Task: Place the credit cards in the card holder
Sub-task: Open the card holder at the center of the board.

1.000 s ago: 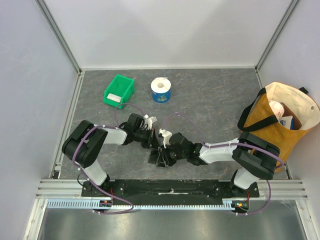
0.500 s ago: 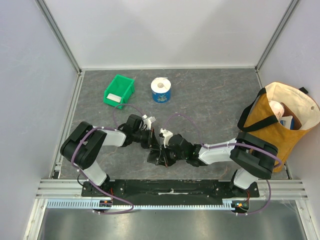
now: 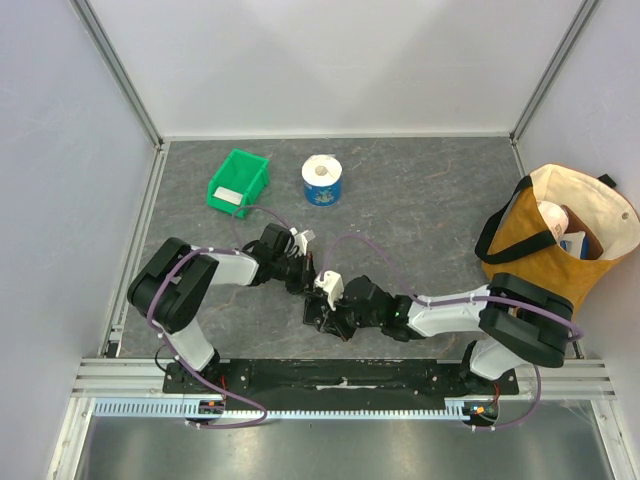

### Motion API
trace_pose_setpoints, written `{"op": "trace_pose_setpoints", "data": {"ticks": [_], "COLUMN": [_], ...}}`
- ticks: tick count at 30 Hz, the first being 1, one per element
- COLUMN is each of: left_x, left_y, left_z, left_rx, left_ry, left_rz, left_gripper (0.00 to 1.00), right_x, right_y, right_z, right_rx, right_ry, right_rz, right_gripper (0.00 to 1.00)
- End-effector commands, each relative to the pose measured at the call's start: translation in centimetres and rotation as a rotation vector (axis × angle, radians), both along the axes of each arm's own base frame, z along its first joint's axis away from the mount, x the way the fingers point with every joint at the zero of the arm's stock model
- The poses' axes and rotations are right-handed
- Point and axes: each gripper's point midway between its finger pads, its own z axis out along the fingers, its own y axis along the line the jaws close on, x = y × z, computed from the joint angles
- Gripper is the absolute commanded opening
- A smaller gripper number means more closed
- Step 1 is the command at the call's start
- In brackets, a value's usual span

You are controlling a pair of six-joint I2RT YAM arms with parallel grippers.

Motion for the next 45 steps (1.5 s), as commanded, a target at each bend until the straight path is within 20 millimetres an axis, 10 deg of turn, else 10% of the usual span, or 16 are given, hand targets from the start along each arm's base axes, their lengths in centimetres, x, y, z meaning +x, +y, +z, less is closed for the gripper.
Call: {"op": "trace_pose_setpoints", "data": {"ticks": [1, 4, 14, 20, 31, 37, 45], "left_x": [4.6, 4.5, 4.8, 4.2, 1.6, 1.5, 2.0], "left_y": [2.6, 2.7, 3.3, 3.1, 4.3, 4.8, 5.3], "left_z": [-3.1, -3.1, -2.7, -2.0, -0.7, -0.1, 0.3], "left_rx": [0.188, 0.181, 0.184, 0.159, 0.114, 0.098, 0.102], "left_ry": [-0.105, -0.105, -0.123, -0.129, -0.111, -0.115, -0.127], "left_rz": [0.188, 0.180, 0.219, 0.199, 0.300, 0.372, 0.434], "left_gripper": [0.02, 0.02, 0.02, 0.02, 0.02, 0.02, 0.02], "right_x": [-4.0, -3.2, -5.9, -3.9, 8.9, 9.1, 5.7], "right_y": [0.6, -0.1, -1.6, -2.2, -3.1, 0.7, 1.2], "right_z": [1.6, 1.0, 0.4, -0.9, 8.8, 6.8, 3.5], "right_rx": [0.065, 0.016, 0.000, -0.111, 0.128, 0.055, -0.004], "right_ry": [-0.039, -0.063, 0.090, 0.090, 0.043, 0.129, 0.221], "right_rz": [0.167, 0.111, 0.127, 0.000, -0.599, -0.508, -0.370], "right_gripper": [0.00, 0.00, 0.45, 0.43, 0.36, 0.31, 0.31]}}
